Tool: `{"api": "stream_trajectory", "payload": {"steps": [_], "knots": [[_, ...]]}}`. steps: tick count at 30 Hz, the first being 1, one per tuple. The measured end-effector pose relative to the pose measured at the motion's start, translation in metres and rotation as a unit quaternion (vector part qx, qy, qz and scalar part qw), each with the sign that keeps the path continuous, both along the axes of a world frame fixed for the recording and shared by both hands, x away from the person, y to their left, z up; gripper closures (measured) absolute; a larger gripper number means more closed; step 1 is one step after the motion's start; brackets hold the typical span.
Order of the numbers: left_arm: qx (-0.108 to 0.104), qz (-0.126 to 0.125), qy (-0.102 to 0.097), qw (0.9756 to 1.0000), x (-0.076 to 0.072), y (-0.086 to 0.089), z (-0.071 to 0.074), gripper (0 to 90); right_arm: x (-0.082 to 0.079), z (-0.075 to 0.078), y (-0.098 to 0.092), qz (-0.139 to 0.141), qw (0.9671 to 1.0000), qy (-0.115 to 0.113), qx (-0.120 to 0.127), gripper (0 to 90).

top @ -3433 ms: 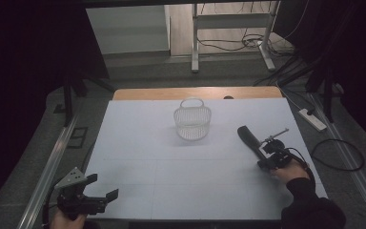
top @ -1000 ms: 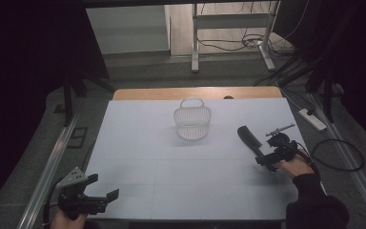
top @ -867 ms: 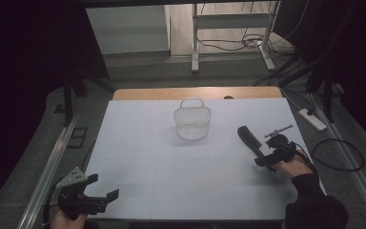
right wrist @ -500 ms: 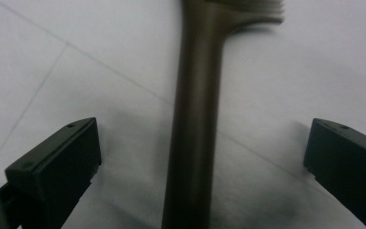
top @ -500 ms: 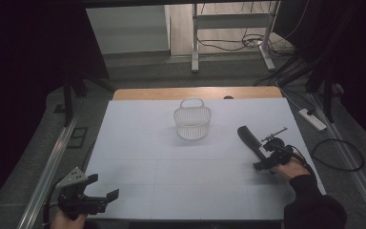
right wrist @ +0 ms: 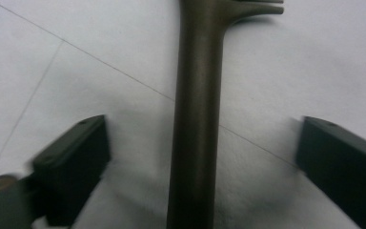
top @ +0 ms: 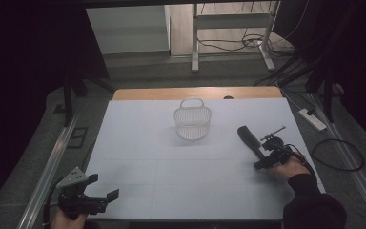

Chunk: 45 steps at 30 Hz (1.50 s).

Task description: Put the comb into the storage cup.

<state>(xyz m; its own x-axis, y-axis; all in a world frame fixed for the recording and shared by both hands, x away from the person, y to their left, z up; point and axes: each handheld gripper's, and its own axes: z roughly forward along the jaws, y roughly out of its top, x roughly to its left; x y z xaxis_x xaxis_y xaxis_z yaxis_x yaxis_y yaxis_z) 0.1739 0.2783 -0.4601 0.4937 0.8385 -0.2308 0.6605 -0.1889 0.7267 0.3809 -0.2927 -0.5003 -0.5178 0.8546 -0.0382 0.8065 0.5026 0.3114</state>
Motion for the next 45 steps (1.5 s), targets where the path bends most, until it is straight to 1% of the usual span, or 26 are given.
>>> {"api": "stream_trajectory", "payload": {"steps": [2, 3, 5, 7, 11, 12, 14, 17, 18, 21, 24, 28, 31, 34, 39, 43, 45], "knots": [[0.001, 0.000, 0.000, 1.0000, 0.000, 0.000, 0.000, 0.0, 0.000, 0.003, -0.001, 0.000, 1.0000, -0.004, 0.003, 25.5], [0.001, -0.001, 0.000, 1.0000, 0.000, 0.000, 0.000, 0.0, 0.000, 0.005, -0.001, 0.000, 1.0000, -0.003, 0.001, 31.3], [0.001, -0.001, 0.001, 1.0000, 0.000, 0.000, 0.000, 0.0, 0.000, 0.006, -0.001, 0.007, 0.9999, -0.006, 0.005, 39.0], [0.002, -0.001, 0.001, 1.0000, 0.000, 0.000, 0.000, 0.0, 0.000, 0.008, 0.000, 0.015, 0.9999, -0.003, 0.003, 51.6], [0.003, -0.001, 0.000, 1.0000, 0.000, -0.001, 0.000, 0.0, 0.001, 0.010, -0.002, 0.027, 0.9996, 0.002, 0.011, 70.0], [0.004, -0.001, -0.002, 1.0000, 0.000, -0.001, 0.000, 0.0, 0.001, 0.010, -0.002, 0.024, 0.9996, 0.002, 0.014, 71.3], [0.008, -0.002, -0.003, 1.0000, 0.000, -0.002, 0.001, 0.0, 0.002, 0.010, -0.004, 0.027, 0.9995, 0.004, 0.018, 71.7], [0.009, -0.002, -0.005, 0.9999, -0.001, -0.002, 0.001, 0.0, 0.001, 0.010, -0.004, 0.033, 0.9993, 0.001, 0.018, 71.9], [0.008, -0.001, -0.005, 0.9999, -0.001, -0.002, 0.001, 0.0, 0.000, 0.009, -0.005, 0.033, 0.9993, -0.003, 0.019, 72.0], [0.008, -0.004, -0.009, 0.9999, -0.002, -0.002, 0.001, 0.0, -0.001, 0.010, -0.006, 0.028, 0.9992, -0.003, 0.027, 72.1], [0.000, -0.011, -0.008, 0.9999, -0.002, -0.002, 0.002, 0.0, -0.003, 0.010, -0.008, 0.026, 0.9989, -0.005, 0.038, 72.1], [-0.011, -0.015, -0.013, 0.9997, -0.002, -0.003, 0.002, 0.0, -0.006, 0.013, -0.007, 0.030, 0.9985, -0.018, 0.041, 72.1], [-0.012, -0.017, -0.016, 0.9996, -0.002, -0.004, 0.002, 0.0, -0.008, 0.016, -0.006, 0.032, 0.9980, -0.030, 0.045, 72.1], [-0.005, -0.024, -0.022, 0.9995, -0.001, -0.004, 0.002, 0.0, -0.011, 0.019, -0.006, 0.032, 0.9976, -0.042, 0.046, 72.1], [-0.004, -0.027, -0.028, 0.9992, 0.000, -0.005, 0.003, 0.0, -0.015, 0.026, -0.008, 0.032, 0.9960, -0.061, 0.058, 72.1], [-0.004, -0.029, -0.026, 0.9992, 0.002, -0.006, 0.002, 0.0, -0.019, 0.030, -0.008, 0.036, 0.9946, -0.074, 0.063, 72.1], [-0.012, -0.031, -0.025, 0.9991, 0.002, -0.007, 0.003, 0.0, -0.021, 0.031, -0.007, 0.039, 0.9938, -0.080, 0.067, 72.1]]}}
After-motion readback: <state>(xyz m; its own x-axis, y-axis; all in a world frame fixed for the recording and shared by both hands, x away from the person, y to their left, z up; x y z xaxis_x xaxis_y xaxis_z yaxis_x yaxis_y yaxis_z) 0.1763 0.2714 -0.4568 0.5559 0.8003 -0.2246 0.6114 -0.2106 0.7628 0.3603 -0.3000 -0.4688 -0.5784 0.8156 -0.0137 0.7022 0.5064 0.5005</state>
